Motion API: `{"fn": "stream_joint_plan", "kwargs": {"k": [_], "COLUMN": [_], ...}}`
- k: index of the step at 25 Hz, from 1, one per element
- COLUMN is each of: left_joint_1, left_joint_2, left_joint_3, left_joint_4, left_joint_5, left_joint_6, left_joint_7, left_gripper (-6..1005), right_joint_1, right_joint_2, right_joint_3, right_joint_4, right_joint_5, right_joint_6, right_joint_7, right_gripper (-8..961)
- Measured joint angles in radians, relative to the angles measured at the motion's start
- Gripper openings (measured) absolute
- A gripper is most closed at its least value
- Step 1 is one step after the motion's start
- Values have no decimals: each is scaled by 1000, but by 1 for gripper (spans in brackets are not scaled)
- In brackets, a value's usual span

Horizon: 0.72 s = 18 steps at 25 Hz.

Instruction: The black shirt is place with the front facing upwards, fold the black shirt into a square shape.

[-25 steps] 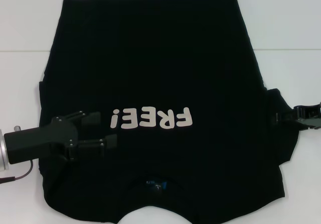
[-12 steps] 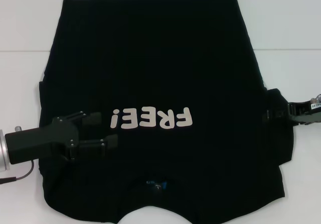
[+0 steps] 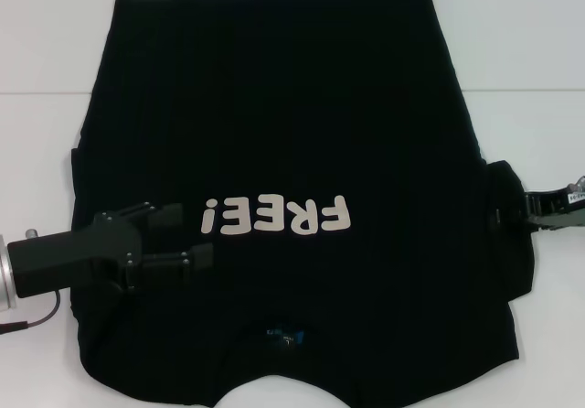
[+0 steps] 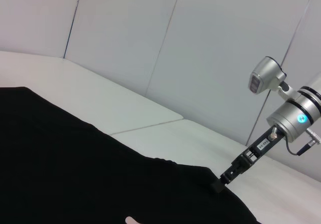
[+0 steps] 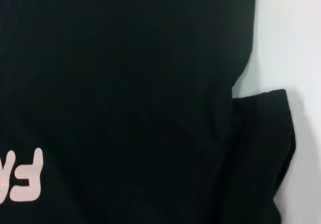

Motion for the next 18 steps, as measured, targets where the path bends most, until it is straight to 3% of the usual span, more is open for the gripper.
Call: {"fn": "stream_joint_plan", "kwargs": {"k": [6,16,18], "left_joint_1": [-1,-2,-2], "left_joint_2": [0,0,0], "left_joint_3": [0,1,1], "left_joint_4": [1,3,3], "left_joint_5": [0,0,0], "left_joint_6": [3,5,5], "left_joint_7": [0,-1,-1], "left_gripper": [949,949,949], "right_joint_1": [2,1,1], "right_joint_2": [0,-3,-5], "right_joint_3": [-9,-13,-13], "right_joint_4": [1,1,1], "right_joint_5": [0,0,0], "right_joint_6": [2,-1,-4], "right_joint_7": [2,3,3], "right_gripper": [641,152,119]}}
